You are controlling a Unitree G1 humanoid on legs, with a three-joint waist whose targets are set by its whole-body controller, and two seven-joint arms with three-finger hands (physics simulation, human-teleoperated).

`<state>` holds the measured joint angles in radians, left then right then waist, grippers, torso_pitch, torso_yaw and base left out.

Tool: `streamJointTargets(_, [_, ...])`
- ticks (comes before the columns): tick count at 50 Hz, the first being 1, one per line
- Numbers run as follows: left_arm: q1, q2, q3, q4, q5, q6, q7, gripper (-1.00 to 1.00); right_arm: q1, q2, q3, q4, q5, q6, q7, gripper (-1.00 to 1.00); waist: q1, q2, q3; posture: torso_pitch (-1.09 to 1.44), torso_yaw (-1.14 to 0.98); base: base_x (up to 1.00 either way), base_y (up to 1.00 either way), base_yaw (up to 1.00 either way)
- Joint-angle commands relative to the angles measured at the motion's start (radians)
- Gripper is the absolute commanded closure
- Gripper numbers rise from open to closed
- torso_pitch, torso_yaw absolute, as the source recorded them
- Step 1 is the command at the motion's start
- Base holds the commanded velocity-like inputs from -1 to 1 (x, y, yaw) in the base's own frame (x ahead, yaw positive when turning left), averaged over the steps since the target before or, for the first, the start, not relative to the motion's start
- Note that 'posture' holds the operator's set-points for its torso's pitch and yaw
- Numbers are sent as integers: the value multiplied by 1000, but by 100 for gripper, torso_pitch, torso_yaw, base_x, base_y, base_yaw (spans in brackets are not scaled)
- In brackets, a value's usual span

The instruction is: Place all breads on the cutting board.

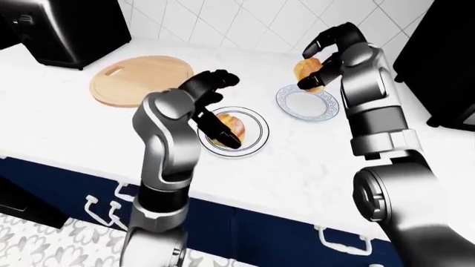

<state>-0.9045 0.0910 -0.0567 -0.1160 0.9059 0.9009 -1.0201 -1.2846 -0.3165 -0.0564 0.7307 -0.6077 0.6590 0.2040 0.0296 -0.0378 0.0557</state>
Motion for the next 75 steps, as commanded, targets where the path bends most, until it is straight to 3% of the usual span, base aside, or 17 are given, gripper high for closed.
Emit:
streamJointTargets(1, [-27,0,1,-36,10,-17,11,-62,-41,-14,-3,-50,-9,-17,-10,100,0,-1,-34,0,0,0,0,0])
streamJointTargets(3, [-21,-3,3,-29,8,-26,17,-69,-39,-15,-3,-55,-10,-14,-8,100,1,-2,-34,0,0,0,0,0])
streamJointTargets(28, [19,-6,11,43,-30,-93,84,-46,-35,-18,-7,-11,12,-46,-39,100,0,-1,-38,0,0,0,0,0])
streamJointTargets(37, [30,-3,14,50,-43,-109,101,-21,-31,-15,-5,-8,14,-50,-43,100,-1,0,-41,0,0,0,0,0])
streamJointTargets(42, [37,-4,11,51,-49,-123,113,-18,-37,-19,-6,-11,15,-45,-35,100,-2,1,-42,0,0,0,0,0])
streamJointTargets(56, [28,5,22,70,-71,-171,181,28,-25,-24,-5,-53,7,-30,-17,100,-3,2,-44,0,0,0,0,0])
streamJointTargets(69, [-124,33,55,30,-113,-73,192,100,-11,-54,-22,-181,5,19,62,100,-1,0,-34,0,0,0,0,0])
streamJointTargets(75, [-185,60,65,16,-145,-26,197,100,-12,-60,-12,-227,-10,40,92,100,-2,3,-30,0,0,0,0,0])
